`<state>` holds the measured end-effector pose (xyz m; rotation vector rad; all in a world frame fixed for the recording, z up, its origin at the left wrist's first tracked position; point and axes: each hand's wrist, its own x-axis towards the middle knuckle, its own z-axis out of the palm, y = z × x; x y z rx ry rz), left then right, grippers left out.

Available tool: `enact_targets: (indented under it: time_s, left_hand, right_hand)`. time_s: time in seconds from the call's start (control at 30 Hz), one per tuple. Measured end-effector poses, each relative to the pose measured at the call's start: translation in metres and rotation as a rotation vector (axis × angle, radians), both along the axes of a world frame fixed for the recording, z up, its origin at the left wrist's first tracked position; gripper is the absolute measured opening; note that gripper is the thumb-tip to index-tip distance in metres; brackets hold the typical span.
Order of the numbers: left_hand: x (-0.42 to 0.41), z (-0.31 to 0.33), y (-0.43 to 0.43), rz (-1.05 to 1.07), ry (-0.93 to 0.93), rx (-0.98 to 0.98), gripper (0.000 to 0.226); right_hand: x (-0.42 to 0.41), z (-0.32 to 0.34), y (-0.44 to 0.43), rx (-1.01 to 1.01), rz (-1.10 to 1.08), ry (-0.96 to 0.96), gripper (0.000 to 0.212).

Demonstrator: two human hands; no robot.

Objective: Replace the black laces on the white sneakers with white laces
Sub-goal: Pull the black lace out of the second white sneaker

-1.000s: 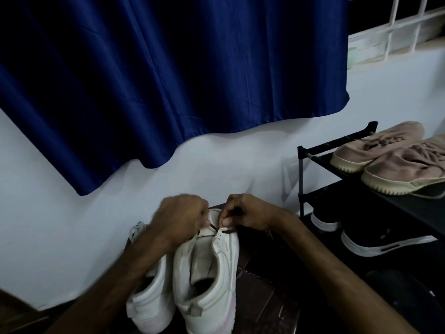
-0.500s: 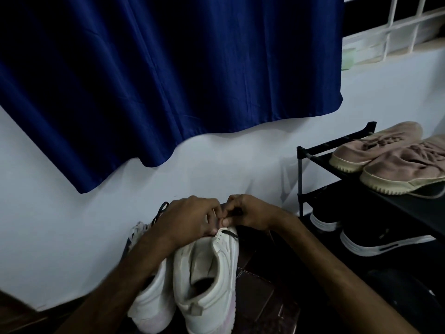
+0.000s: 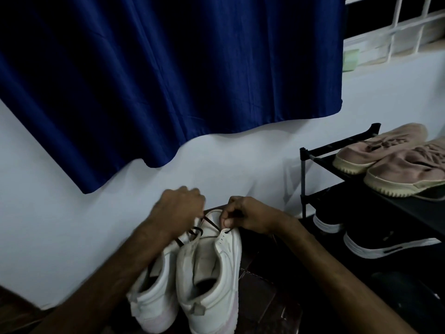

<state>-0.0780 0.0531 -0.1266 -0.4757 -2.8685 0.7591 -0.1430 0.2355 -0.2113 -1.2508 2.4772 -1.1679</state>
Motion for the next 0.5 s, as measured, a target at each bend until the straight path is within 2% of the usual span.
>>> enact_targets:
  time_s: [0.07,0.17,0.2,0.27,0.37,0.4,0.5]
  left_hand:
    - [-0.005,0.007,-0.017,0.013,0.153,-0.024,0.016]
    - [-0.004,0.019,-0.059,0.253,0.242,-0.048,0.017]
    - [-0.003,0.021,-0.072,0.278,0.206,0.024,0.016]
    - [0.003,0.026,-0.079,0.222,0.161,0.294,0.011]
    - [0.025,0.026,-0.056,0.203,0.077,0.611,0.013]
    - [0.032,0.022,-0.049,0.229,0.071,0.667,0.012]
    - [0.045,0.003,-0.031,0.258,0.1,0.659,0.01]
  right_hand:
    - [-0.001,-0.001,-0.002,0.027,-0.027,0.021,0.01]
    - [0.001,-0.001,-0.004,0.04,-0.011,0.026,0.01]
    - [0.002,-0.002,-0.003,0.023,0.001,0.03,0.009]
    - [0.002,0.0,0.003,-0.013,0.002,0.034,0.009]
    - [0.007,0.004,0.003,-0.117,0.006,0.027,0.01]
    - [0.013,0.006,0.0,-0.161,0.016,0.02,0.012]
    - [0.035,0.009,-0.008,-0.22,0.081,0.022,0.019]
